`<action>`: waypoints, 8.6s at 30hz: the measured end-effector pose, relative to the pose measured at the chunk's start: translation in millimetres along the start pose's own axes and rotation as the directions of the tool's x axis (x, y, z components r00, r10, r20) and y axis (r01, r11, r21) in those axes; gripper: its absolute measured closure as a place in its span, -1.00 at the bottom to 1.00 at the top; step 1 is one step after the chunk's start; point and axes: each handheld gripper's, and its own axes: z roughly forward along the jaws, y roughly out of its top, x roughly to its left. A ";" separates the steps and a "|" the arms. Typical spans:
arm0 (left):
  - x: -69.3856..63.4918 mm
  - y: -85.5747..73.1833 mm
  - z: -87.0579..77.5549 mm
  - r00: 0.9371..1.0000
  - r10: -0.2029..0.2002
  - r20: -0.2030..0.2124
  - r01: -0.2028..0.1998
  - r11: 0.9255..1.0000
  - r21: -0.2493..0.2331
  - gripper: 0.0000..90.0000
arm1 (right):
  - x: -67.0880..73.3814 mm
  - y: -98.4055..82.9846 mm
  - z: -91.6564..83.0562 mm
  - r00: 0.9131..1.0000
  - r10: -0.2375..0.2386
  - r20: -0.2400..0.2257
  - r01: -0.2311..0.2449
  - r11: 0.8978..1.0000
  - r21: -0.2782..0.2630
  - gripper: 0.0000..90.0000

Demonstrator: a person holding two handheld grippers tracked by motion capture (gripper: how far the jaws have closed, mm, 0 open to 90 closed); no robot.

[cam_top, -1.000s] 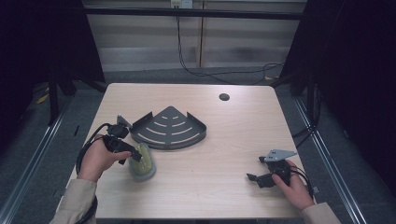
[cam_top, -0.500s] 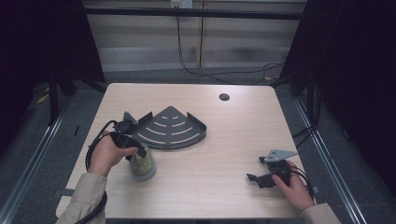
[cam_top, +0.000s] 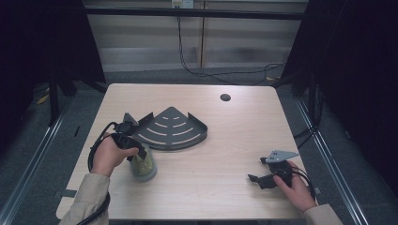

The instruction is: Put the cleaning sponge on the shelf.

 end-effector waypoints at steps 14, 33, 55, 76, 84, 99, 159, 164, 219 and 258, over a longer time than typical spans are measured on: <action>-0.5 1.9 5.3 1.000 -0.029 0.002 0.029 1.000 0.004 0.09 | 0.0 0.0 -0.1 1.000 0.000 0.001 0.000 1.000 0.000 -0.75; -0.1 0.2 3.6 0.997 -0.072 -0.019 0.072 0.997 0.041 0.39 | 0.0 0.0 -0.1 1.000 0.000 0.001 0.000 1.000 0.000 -0.75; 5.7 -6.4 -27.6 0.997 0.028 -0.077 -0.023 0.998 0.066 0.60 | 0.0 0.0 0.0 1.000 0.000 0.000 0.000 1.000 0.000 -0.75; 1.3 9.4 -64.4 0.994 0.091 -0.056 -0.086 0.993 0.081 0.60 | -0.1 0.0 0.1 1.000 0.000 0.002 0.000 1.000 -0.002 -0.75; -1.9 19.3 -72.5 0.993 0.102 -0.063 -0.098 0.993 0.071 0.60 | -0.1 0.1 0.1 1.000 0.000 0.001 0.000 1.000 -0.002 -0.75; -5.0 40.8 -80.7 0.991 0.115 -0.067 -0.112 0.993 0.048 0.60 | -0.1 0.1 0.1 1.000 0.000 0.000 0.000 1.000 -0.002 -0.75; -21.9 119.4 -51.6 0.969 0.238 -0.070 -0.236 0.971 0.027 0.60 | -0.1 0.1 0.1 1.000 0.000 0.001 0.000 1.000 -0.002 -0.75; -21.4 124.0 -47.1 0.966 0.249 -0.068 -0.247 0.968 0.035 0.60 | -0.1 0.1 0.1 1.000 0.000 0.001 0.000 1.000 -0.002 -0.75; -12.4 151.7 5.5 0.939 0.339 -0.055 -0.335 0.939 0.083 0.60 | 0.0 0.1 0.0 1.000 0.001 0.001 -0.001 1.000 -0.002 -0.75; 10.6 136.4 21.0 0.942 0.324 -0.088 -0.318 0.945 0.081 0.48 | -0.1 0.1 0.1 1.000 0.000 0.001 0.000 1.000 -0.002 -0.75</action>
